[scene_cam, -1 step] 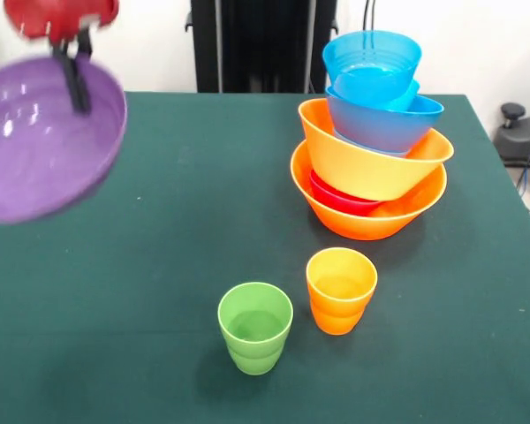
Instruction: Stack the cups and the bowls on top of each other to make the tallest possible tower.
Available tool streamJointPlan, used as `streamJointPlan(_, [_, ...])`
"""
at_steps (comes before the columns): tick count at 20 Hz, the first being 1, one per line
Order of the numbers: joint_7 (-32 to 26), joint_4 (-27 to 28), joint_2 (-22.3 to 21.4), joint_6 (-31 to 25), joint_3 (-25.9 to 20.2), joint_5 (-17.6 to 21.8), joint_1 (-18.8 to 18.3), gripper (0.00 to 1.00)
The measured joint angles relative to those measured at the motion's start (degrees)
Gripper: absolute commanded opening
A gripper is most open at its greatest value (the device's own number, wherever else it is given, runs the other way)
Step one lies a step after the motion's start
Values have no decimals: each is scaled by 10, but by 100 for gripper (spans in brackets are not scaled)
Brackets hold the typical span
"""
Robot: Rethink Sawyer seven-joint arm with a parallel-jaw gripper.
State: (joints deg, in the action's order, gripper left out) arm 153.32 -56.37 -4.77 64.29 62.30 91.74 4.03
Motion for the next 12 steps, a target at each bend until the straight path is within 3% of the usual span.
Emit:
streamJointPlan(7, [0,-85,-87,2,9,-6,72,0])
streamJointPlan(12, [0,-144,-145,-33,11,-63,135,0])
